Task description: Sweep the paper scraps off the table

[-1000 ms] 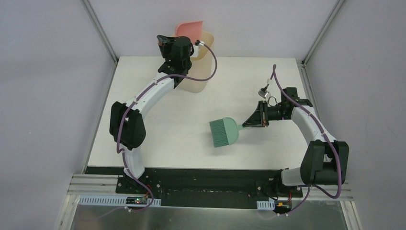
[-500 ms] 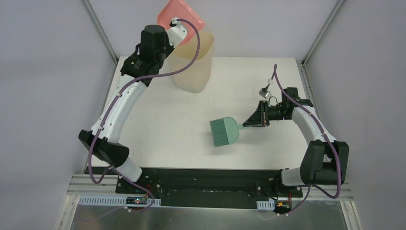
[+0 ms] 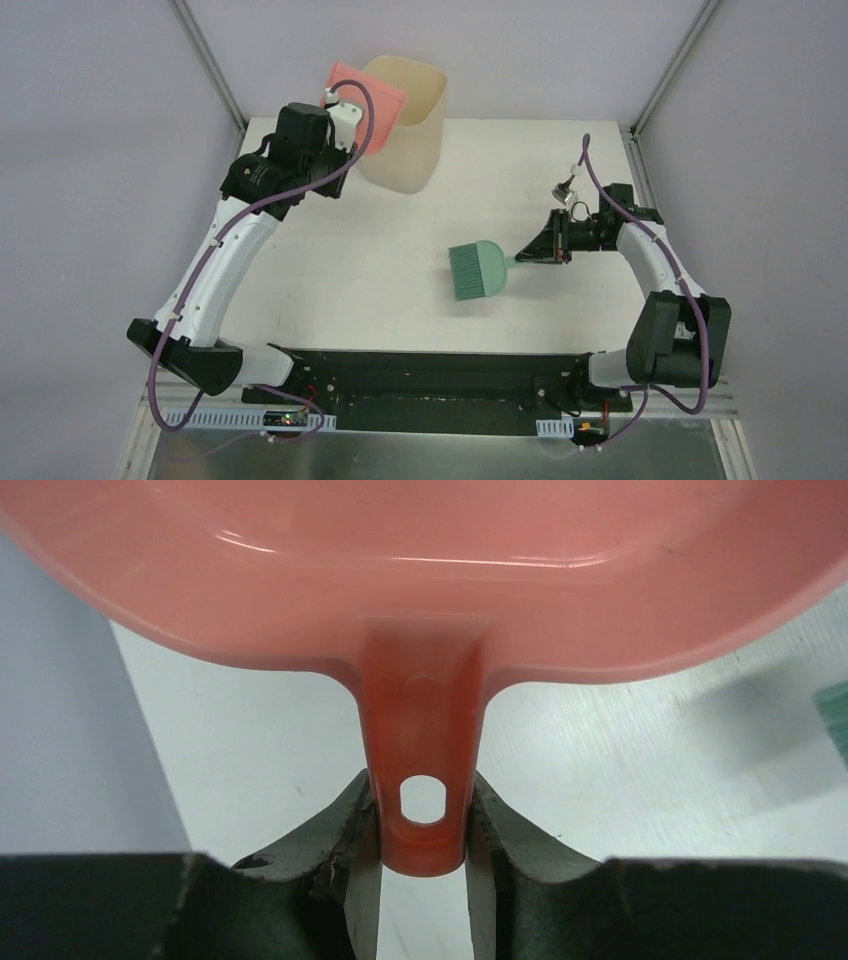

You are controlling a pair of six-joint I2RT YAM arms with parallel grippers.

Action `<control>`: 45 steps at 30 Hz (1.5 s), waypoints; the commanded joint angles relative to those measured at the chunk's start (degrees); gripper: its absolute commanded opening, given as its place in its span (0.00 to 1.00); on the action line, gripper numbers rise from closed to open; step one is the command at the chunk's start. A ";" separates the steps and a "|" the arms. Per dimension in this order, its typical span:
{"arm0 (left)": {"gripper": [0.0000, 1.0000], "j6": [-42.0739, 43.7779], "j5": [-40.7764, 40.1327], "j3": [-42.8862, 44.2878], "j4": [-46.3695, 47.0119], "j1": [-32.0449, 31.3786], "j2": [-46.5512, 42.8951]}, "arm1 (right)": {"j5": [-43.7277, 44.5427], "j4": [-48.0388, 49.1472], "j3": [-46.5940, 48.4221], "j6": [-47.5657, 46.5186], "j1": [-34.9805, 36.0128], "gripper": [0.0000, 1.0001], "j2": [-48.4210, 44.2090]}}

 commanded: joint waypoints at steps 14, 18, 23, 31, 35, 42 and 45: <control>0.17 -24.28 -0.15 -24.30 -19.14 -0.08 1.42 | 15.17 -15.78 16.34 -14.49 -7.73 0.00 8.22; 0.18 -22.41 3.13 -26.35 -16.96 0.36 7.49 | 19.27 -18.69 17.85 -18.06 -10.93 0.00 11.20; 0.16 -21.18 11.49 -25.38 -11.57 0.40 15.52 | 21.47 -21.60 17.77 -22.48 -12.68 0.03 16.50; 0.18 -21.08 15.40 -26.90 -6.22 0.28 19.05 | 21.41 -22.83 17.84 -25.36 -15.32 0.10 23.65; 0.19 -23.64 16.20 -30.11 -3.06 -1.68 19.60 | 22.61 -20.38 16.86 -24.93 -15.93 0.22 25.54; 0.33 -28.11 14.32 -33.19 0.19 -6.26 19.40 | 34.85 -11.28 13.02 -20.20 -16.53 0.56 23.31; 0.72 -27.77 14.77 -32.79 -0.61 -7.17 19.18 | 39.51 -8.93 11.91 -19.01 -17.05 0.79 19.62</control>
